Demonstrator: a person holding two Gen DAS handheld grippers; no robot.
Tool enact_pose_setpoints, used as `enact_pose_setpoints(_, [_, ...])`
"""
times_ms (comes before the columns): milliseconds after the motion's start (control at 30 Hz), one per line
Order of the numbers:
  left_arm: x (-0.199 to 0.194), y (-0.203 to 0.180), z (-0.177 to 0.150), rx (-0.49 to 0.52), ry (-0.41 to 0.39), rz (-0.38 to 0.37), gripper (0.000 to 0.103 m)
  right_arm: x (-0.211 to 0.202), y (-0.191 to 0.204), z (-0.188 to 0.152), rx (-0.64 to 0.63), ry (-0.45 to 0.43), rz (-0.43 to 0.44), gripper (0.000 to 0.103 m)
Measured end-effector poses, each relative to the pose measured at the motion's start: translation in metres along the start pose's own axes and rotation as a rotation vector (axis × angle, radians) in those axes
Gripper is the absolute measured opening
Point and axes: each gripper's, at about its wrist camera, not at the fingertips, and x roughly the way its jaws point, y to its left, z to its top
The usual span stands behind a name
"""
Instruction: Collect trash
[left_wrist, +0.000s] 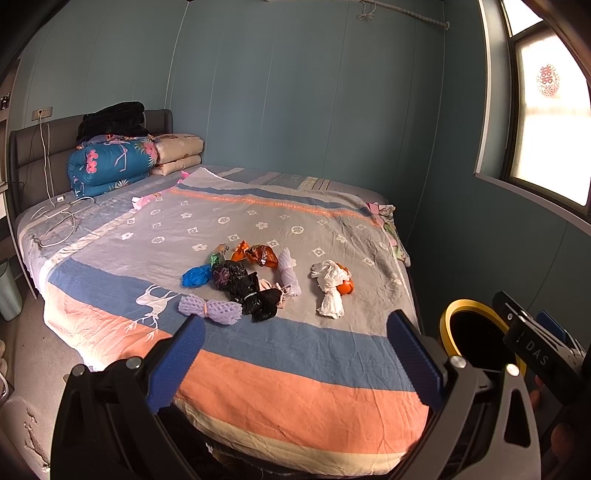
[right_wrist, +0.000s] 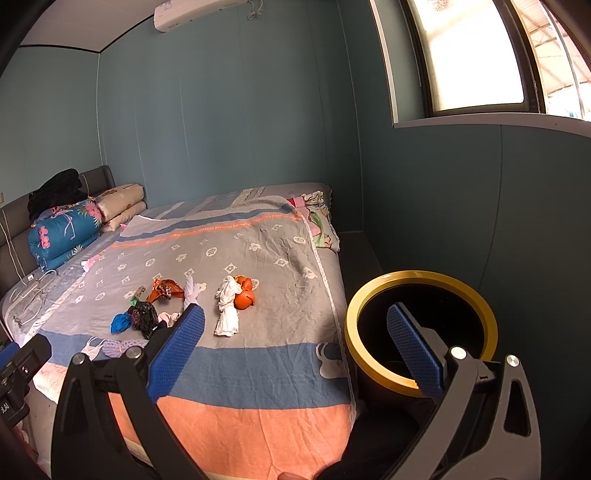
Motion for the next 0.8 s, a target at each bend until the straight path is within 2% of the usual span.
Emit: enact_pose_setpoints(800, [0.0008,0.0000,-0.0025,-0.002,0.008,-0.003,0.095,0.0017,-0.0022,-0.0006,0.005,0.007,0.003,0.095])
